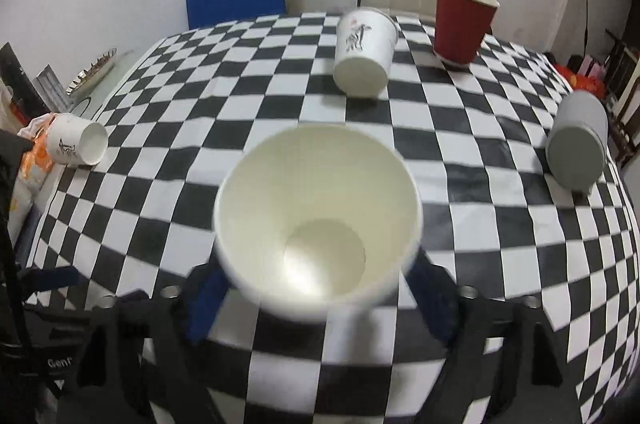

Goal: Flip cup upright

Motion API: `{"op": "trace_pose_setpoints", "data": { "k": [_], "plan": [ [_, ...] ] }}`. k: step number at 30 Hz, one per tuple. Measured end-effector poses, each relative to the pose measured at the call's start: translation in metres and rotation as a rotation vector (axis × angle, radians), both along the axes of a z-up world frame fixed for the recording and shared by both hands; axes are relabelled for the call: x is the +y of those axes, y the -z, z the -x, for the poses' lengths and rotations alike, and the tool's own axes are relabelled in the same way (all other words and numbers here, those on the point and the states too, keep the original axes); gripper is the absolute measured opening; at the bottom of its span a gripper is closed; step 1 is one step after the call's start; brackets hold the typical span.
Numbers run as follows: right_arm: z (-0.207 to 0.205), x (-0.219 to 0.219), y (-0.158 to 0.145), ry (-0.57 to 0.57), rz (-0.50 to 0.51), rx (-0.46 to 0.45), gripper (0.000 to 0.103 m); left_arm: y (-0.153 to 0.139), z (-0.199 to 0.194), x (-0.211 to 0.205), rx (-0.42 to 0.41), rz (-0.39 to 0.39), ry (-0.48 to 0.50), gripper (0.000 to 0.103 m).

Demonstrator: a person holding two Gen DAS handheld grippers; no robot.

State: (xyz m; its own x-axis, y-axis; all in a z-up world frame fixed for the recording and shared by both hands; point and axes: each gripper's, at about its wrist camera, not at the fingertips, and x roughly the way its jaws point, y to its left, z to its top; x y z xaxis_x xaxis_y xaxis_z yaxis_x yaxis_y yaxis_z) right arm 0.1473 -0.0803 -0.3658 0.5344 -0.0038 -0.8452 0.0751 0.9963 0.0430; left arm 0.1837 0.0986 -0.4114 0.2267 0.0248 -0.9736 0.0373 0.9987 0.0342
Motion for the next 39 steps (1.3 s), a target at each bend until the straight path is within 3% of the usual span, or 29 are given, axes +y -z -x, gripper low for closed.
{"op": "trace_pose_setpoints", "data": {
  "k": [7, 16, 24, 31, 39],
  "plan": [
    [0.026, -0.008, -0.020, 0.056, 0.016, 0.087, 0.086, -0.040, 0.035, -0.009, -0.079, -0.014, 0.006, 0.095],
    [0.072, -0.043, -0.088, 0.146, 0.030, 0.184, 0.086, -0.139, 0.066, -0.046, -0.191, -0.003, 0.006, 0.095],
    [0.113, -0.054, -0.179, 0.132, 0.070, 0.120, 0.086, -0.218, 0.095, -0.076, -0.292, 0.019, 0.060, 0.095],
    [0.152, -0.063, -0.258, 0.141, 0.065, 0.026, 0.086, -0.266, 0.126, -0.086, -0.335, 0.041, 0.065, 0.095],
    [0.183, -0.068, -0.311, 0.135, 0.072, -0.031, 0.087, -0.310, 0.151, -0.093, -0.362, 0.054, 0.052, 0.095]
  ]
}}
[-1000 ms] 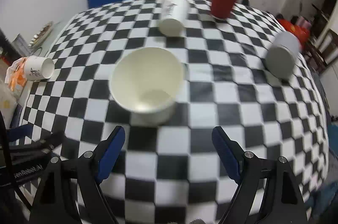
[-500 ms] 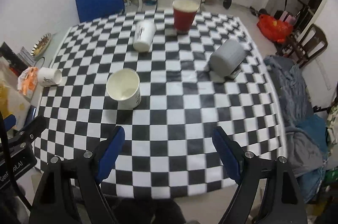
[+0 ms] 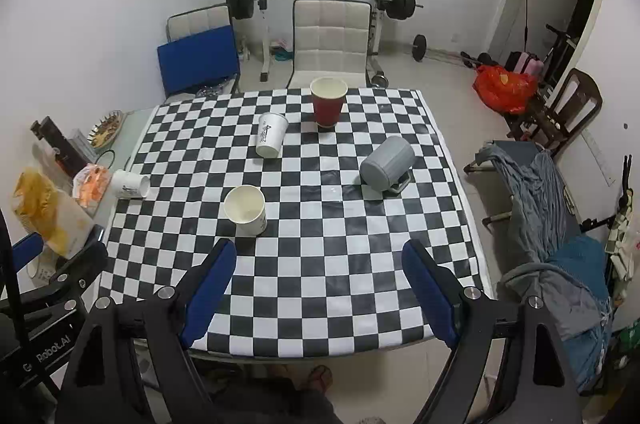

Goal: Flip cup upright

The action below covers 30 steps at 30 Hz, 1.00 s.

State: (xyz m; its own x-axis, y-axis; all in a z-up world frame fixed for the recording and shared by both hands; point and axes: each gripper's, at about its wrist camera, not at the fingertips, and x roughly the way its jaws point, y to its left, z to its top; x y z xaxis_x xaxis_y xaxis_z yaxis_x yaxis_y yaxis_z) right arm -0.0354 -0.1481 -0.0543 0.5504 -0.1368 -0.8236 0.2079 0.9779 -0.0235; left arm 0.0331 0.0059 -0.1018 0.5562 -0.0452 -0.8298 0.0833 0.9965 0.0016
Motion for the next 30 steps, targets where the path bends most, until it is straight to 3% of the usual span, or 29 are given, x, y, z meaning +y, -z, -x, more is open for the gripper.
{"op": "trace_pose_setpoints", "data": {
  "k": [14, 30],
  "plan": [
    [0.024, -0.003, -0.053, -0.050, 0.021, 0.032, 0.088, -0.032, 0.015, -0.001, 0.012, 0.019, -0.036, 0.095],
    [0.036, -0.001, -0.063, -0.068, -0.012, 0.043, 0.088, -0.047, 0.025, -0.002, -0.001, 0.015, -0.034, 0.095]
  ]
}}
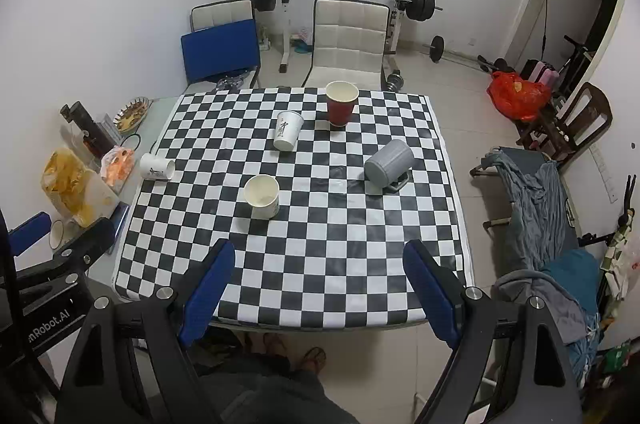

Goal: Flip cup upright

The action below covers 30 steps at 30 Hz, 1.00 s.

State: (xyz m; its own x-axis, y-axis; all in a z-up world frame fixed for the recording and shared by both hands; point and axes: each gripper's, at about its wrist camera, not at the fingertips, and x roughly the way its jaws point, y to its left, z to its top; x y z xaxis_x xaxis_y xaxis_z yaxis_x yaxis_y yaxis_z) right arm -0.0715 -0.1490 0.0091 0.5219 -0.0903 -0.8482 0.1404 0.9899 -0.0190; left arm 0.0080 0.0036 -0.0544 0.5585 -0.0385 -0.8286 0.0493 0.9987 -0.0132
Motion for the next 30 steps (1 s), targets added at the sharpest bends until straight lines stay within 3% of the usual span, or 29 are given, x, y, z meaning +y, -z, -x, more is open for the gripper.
{"op": "trace_pose_setpoints", "data": {
  "k": [30],
  "plan": [
    [0.011, 0.006, -0.005, 0.011, 0.006, -0.005, 0.088, -0.006, 0.005, -0.002, -0.010, -0.003, -0.003, 0.095]
  ]
}}
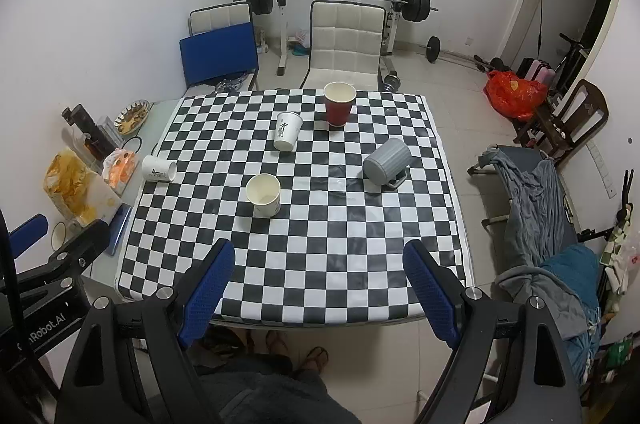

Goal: Flip cup upright

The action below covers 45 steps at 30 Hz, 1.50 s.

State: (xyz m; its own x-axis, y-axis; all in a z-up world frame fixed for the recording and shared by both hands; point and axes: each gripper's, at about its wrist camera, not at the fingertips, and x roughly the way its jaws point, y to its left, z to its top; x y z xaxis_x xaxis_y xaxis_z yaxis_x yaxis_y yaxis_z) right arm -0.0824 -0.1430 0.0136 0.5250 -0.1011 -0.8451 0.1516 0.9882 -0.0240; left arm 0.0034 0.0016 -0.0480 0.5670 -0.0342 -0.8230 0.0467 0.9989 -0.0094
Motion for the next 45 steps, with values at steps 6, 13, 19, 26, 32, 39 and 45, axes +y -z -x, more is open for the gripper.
{"op": "trace_pose_setpoints", "data": {
  "k": [6, 13, 19, 26, 32, 39, 45],
  "plan": [
    [0.001, -0.001, -0.001, 0.001, -0.001, 0.000, 0.088, 0.000, 0.001, -0.001, -0.003, 0.001, -0.005, 0.095],
    [0.002, 0.001, -0.003, 0.001, 0.004, -0.007, 0.088, 0.001, 0.001, 0.000, -0.004, 0.001, -0.003, 0.095],
    [0.002, 0.002, -0.006, 0.001, 0.004, -0.011, 0.088, -0.011, 0.004, 0.006, -0.015, 0.003, -0.009, 0.095],
    [0.000, 0.005, -0.011, -0.001, 0.001, -0.012, 0.088, -0.013, 0.004, 0.007, -0.017, 0.002, -0.008, 0.095],
    [0.000, 0.005, -0.011, 0.001, 0.002, -0.013, 0.088, -0.013, 0.004, 0.008, -0.018, 0.003, -0.006, 0.095],
    [0.001, 0.005, -0.010, 0.001, 0.002, -0.014, 0.088, -0.011, 0.005, 0.010, -0.019, 0.003, -0.004, 0.095],
    [0.000, 0.005, -0.013, 0.001, 0.000, -0.014, 0.088, -0.010, 0.006, 0.010, -0.018, 0.003, -0.004, 0.095]
  ]
}}
